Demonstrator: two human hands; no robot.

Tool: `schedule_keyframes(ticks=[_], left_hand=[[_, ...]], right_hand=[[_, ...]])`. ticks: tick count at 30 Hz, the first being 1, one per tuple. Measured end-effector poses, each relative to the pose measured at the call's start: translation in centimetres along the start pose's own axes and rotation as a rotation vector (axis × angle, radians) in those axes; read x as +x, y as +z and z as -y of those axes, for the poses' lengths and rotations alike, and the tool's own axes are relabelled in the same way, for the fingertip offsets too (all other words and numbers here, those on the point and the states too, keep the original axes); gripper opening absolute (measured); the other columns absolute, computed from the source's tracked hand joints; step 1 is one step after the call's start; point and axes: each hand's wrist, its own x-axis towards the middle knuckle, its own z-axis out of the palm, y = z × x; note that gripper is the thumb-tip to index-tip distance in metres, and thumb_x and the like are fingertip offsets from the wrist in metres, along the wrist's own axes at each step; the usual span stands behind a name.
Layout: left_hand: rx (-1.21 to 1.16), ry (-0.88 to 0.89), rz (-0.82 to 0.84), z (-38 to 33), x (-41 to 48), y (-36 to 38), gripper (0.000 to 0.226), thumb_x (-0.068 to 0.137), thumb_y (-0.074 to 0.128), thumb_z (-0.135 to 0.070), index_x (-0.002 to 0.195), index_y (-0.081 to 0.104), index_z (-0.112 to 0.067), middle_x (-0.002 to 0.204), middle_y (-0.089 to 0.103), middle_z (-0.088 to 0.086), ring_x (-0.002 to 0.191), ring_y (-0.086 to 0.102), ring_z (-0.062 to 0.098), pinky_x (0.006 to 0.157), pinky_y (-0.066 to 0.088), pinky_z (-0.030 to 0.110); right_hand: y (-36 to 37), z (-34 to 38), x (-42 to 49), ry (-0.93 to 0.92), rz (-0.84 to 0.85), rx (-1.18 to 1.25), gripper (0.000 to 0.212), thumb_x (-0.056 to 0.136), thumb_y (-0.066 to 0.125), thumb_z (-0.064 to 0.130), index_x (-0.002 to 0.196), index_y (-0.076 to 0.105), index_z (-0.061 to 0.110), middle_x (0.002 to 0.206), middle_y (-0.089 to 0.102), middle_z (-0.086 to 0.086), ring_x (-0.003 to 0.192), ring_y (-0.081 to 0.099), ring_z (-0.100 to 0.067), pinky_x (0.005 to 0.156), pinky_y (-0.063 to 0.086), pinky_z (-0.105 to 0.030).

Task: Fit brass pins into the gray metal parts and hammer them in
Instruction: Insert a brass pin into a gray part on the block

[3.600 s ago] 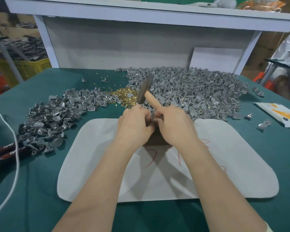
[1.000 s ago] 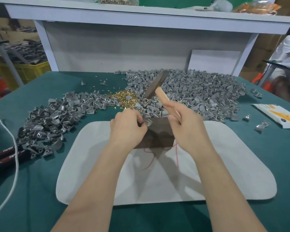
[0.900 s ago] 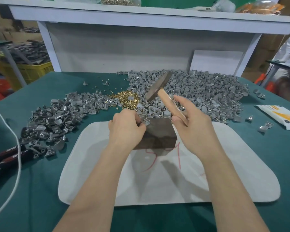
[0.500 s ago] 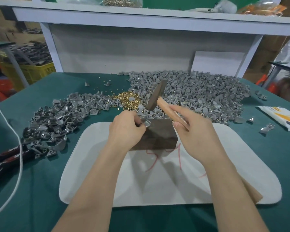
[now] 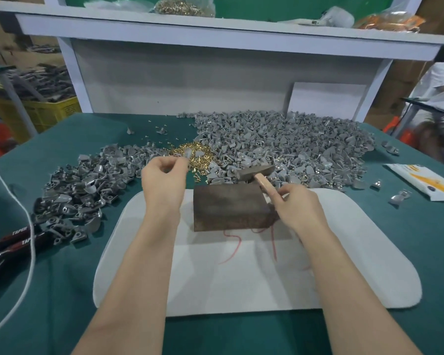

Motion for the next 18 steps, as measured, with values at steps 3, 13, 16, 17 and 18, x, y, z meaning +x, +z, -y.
schedule_keyframes(ticks=[3, 13, 16, 17, 18], left_hand=[[-0.317, -0.151, -0.037, -0.1, 0.4, -0.5, 0.004, 0.089, 0.061, -0.014, 0.086, 0.060, -0.012, 0.084, 0.066, -0.001, 0.085, 0.065, 0.007, 0.070, 0.050, 0.016], [-0.583, -0.218, -0.198, -0.1, 0.4, -0.4, 0.003, 0.091, 0.058, -0.015, 0.088, 0.059, -0.014, 0.087, 0.064, -0.005, 0.083, 0.063, 0.005, 0.070, 0.046, 0.018], [-0.568, -0.211, -0.208, 0.2, 0.3, -0.2, 0.001, 0.089, 0.060, -0.014, 0.088, 0.060, -0.015, 0.086, 0.064, -0.005, 0.082, 0.062, 0.005, 0.066, 0.044, 0.018], [-0.569, -0.214, -0.209, 0.3, 0.3, -0.2, 0.001, 0.088, 0.060, -0.014, 0.088, 0.060, -0.015, 0.085, 0.063, -0.005, 0.080, 0.061, 0.005, 0.065, 0.044, 0.018], [-0.570, -0.217, -0.209, 0.3, 0.3, -0.1, 0.003, 0.088, 0.061, -0.014, 0.086, 0.060, -0.016, 0.084, 0.063, -0.005, 0.079, 0.061, 0.005, 0.064, 0.044, 0.017]], right_hand=[[-0.7, 0.7, 0.2, -0.010, -0.041, -0.111, 0.026, 0.092, 0.052, 0.041, 0.100, 0.068, 0.022, 0.100, 0.069, -0.008, 0.095, 0.060, -0.030, 0.072, 0.045, -0.031], [5.7, 14.5, 3.4, -0.393, 0.192, -0.188, 0.028, 0.089, 0.050, 0.006, 0.113, 0.064, 0.010, 0.116, 0.064, -0.010, 0.101, 0.061, -0.029, 0.085, 0.050, -0.034], [8.0, 15.8, 4.2, -0.352, 0.285, -0.336, 0.014, 0.085, 0.047, 0.002, 0.096, 0.055, 0.006, 0.115, 0.061, -0.016, 0.099, 0.058, -0.033, 0.076, 0.046, -0.036], [8.2, 16.1, 4.4, -0.341, 0.302, -0.379, 0.008, 0.084, 0.048, 0.003, 0.089, 0.052, 0.008, 0.112, 0.062, -0.016, 0.094, 0.057, -0.032, 0.072, 0.045, -0.036], [8.2, 16.4, 4.7, -0.325, 0.316, -0.417, 0.009, 0.083, 0.049, 0.003, 0.089, 0.051, 0.009, 0.113, 0.061, -0.016, 0.091, 0.056, -0.031, 0.070, 0.044, -0.035]])
